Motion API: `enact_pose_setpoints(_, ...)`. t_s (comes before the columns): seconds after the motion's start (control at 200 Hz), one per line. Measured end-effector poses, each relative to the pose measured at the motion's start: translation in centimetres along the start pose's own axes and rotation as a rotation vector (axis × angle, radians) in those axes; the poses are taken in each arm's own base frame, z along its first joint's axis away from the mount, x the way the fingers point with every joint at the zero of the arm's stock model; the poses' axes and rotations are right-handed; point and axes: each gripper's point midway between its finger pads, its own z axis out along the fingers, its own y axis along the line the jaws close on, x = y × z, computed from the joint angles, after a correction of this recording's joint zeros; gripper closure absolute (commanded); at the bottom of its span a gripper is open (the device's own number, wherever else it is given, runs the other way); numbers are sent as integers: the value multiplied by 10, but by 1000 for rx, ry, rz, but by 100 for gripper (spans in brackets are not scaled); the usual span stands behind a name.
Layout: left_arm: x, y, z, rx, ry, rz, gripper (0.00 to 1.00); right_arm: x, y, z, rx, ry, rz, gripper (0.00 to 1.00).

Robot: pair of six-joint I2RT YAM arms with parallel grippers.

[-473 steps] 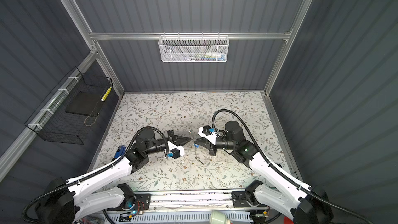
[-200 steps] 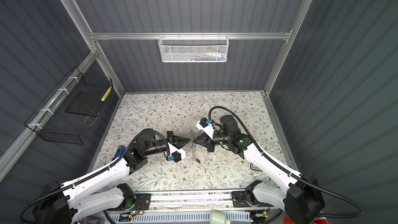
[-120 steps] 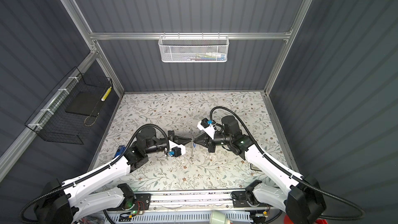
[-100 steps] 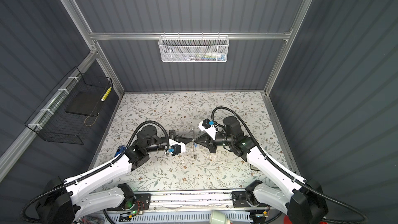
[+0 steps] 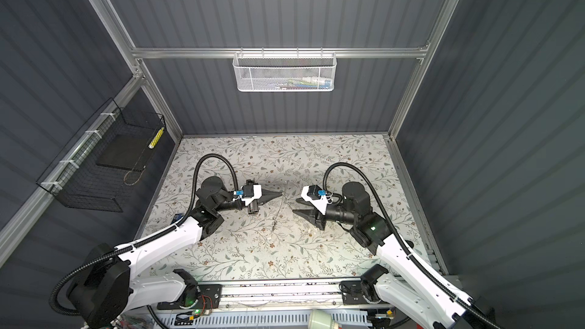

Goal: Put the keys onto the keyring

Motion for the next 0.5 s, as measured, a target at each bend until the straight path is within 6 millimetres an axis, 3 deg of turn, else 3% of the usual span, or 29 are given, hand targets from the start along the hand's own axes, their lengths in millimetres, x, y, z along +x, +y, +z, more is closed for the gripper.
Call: enact_pose_setpoints(0.5, -5, -10, 1, 66, -32, -49, 100, -34, -6, 11, -39, -77, -51, 71)
